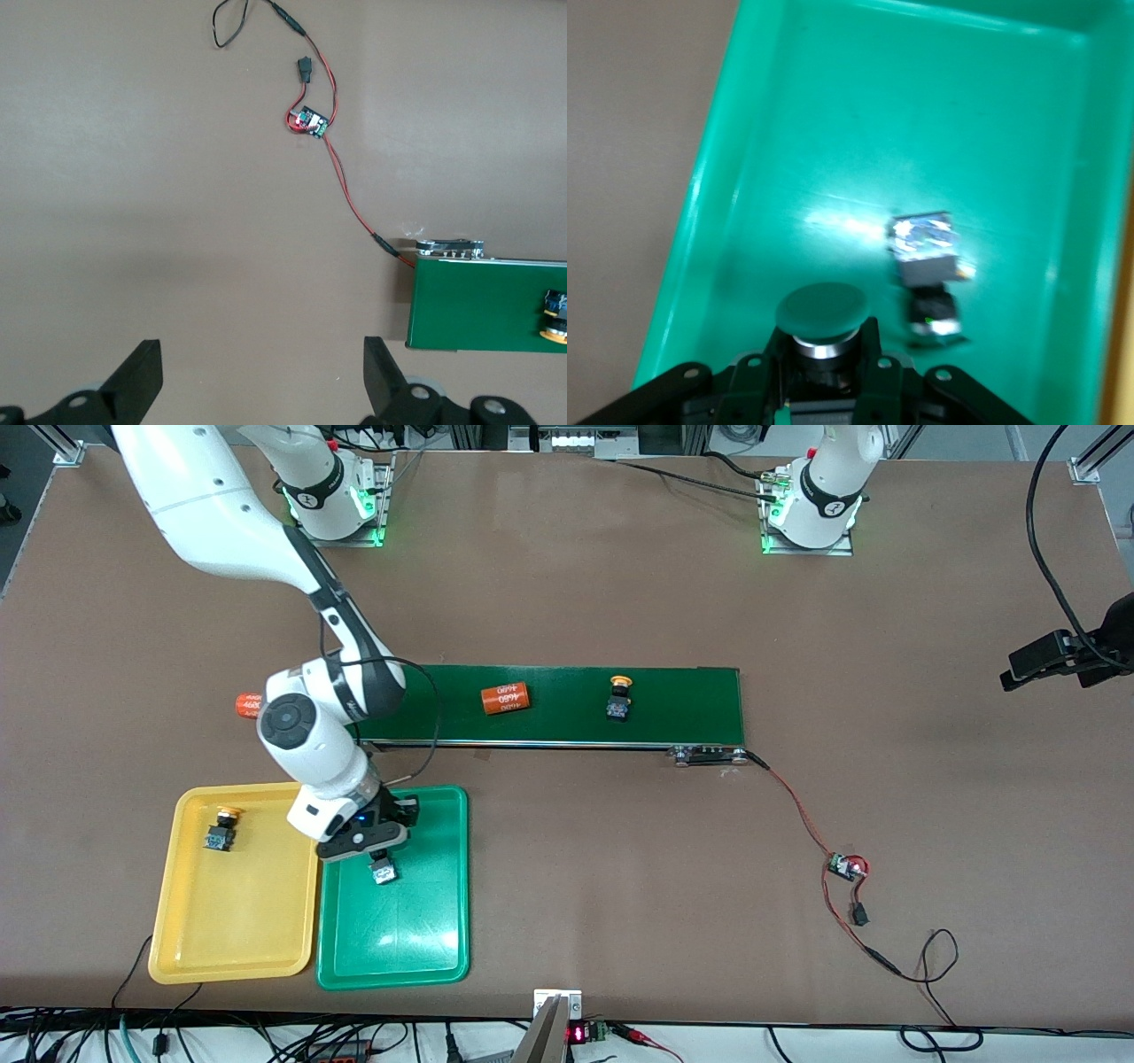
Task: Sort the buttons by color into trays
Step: 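Place the green-cap button in the green tray with the right gripper, then move the right gripper back over the belt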
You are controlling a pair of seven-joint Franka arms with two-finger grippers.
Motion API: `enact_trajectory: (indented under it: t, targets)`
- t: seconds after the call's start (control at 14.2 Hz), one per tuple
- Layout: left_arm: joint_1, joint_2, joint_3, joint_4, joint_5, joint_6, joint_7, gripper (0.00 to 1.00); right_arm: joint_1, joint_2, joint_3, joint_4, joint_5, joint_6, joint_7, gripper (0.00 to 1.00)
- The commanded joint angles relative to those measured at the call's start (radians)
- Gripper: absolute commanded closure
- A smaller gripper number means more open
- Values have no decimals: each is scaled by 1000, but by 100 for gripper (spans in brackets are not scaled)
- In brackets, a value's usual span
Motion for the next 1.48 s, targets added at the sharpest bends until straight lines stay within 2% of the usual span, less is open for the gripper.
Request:
enact_trajectory:
  t: [0.0, 0.07, 0.14, 0.21, 0.35, 0.42, 0.49, 0.71, 0.99, 1.41]
  targets:
    - [7, -62, -2, -84, -4, 41, -1, 0, 11, 28, -4, 43, 0, 4, 14, 56]
    - [7, -65, -2, -89, -2, 39, -2, 0, 11, 28, -4, 43, 2, 4, 14, 37]
    - [7, -73, -2, -92, -2, 38, -2, 0, 11, 26, -4, 43, 2, 4, 14, 31]
    - [6, -78, -2, -104, -2, 38, -5, 0, 11, 26, -7, 43, 2, 4, 11, 30]
    - [7, -78, -2, -107, -2, 42, -5, 0, 40, 17, -61, 43, 8, 3, 8, 30]
    - [6, -78, -2, -107, -2, 49, -5, 0, 66, 0, -85, 38, 11, -6, 9, 24]
    - [6, -79, -2, -107, -2, 50, -5, 0, 76, -14, -95, 26, 28, -17, 9, 0]
    - [7, -78, -1, -107, -2, 50, -5, 0, 75, -81, -98, -26, 37, -83, 11, 0]
    - [14, -78, 2, -107, -2, 50, -5, 0, 75, -182, -96, -46, 42, -297, 101, 0]
    - [12, -78, -4, -103, -2, 52, -5, 0, 69, -325, -50, -128, 45, -449, 209, 0]
